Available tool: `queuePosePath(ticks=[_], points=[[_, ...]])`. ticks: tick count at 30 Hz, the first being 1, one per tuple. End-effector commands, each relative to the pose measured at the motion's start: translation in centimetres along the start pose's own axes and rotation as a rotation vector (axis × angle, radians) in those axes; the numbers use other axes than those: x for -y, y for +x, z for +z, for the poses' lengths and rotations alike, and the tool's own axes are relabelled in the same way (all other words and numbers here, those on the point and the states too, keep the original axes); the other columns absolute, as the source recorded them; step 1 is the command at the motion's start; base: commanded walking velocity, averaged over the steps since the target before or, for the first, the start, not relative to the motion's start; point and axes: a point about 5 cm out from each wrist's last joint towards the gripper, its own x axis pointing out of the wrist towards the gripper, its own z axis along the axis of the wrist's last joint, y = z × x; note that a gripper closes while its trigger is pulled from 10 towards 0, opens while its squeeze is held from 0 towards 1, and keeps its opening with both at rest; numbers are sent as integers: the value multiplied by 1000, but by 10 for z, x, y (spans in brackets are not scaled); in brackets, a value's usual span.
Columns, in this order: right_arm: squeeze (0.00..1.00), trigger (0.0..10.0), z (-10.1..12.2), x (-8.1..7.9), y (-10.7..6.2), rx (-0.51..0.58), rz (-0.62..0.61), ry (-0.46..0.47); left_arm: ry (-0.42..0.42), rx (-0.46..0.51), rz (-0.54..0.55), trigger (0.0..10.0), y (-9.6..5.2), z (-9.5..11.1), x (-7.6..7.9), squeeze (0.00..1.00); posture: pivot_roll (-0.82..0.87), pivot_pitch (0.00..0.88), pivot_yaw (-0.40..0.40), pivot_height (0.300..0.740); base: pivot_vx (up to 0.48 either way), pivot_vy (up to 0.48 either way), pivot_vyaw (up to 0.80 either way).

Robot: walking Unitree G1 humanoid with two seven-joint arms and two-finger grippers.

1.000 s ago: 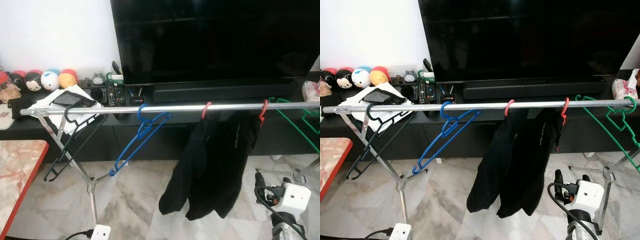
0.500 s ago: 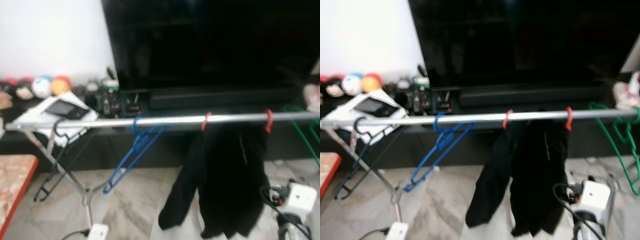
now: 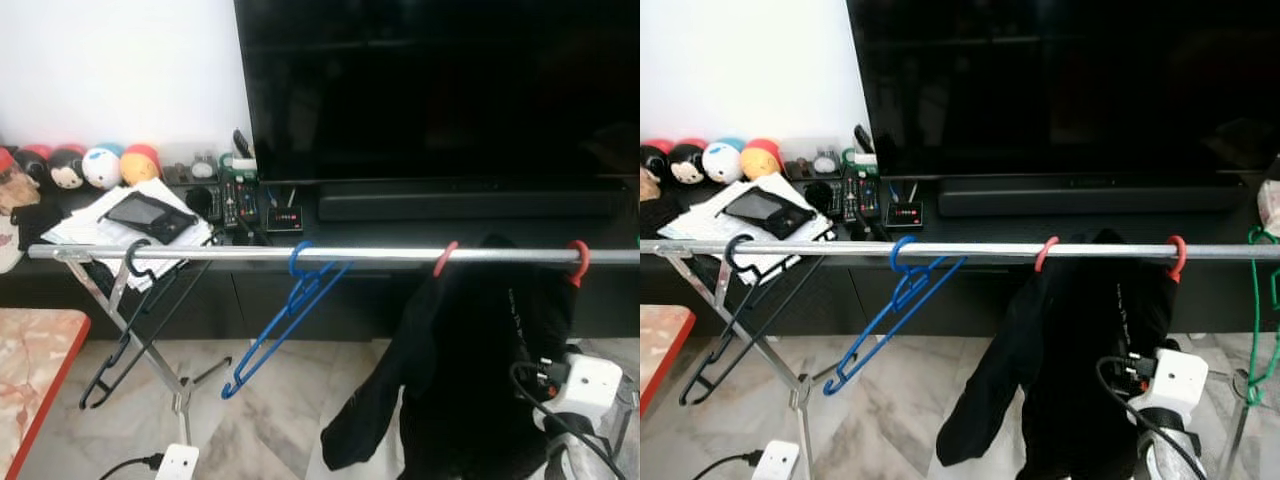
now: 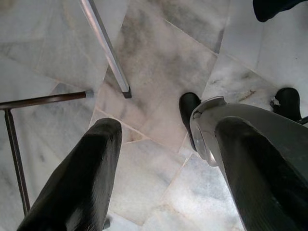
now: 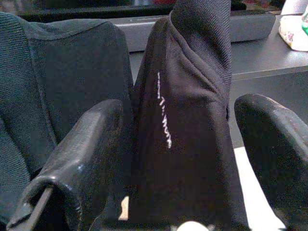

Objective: Hang hanger

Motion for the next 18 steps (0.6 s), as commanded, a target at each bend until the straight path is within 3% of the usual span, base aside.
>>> queuePosePath(ticks=[1,18], points=[[0,10000,3,3,5,-2,-16,0,3,-27,-5,10000,0,-8,6,0,-106,0,1,727,0,0,0],[0,10000,-4,4,19,-76,-44,-15,2,-30,-2,10000,0,-7,9,0,-99,0,-1,727,0,0,0]])
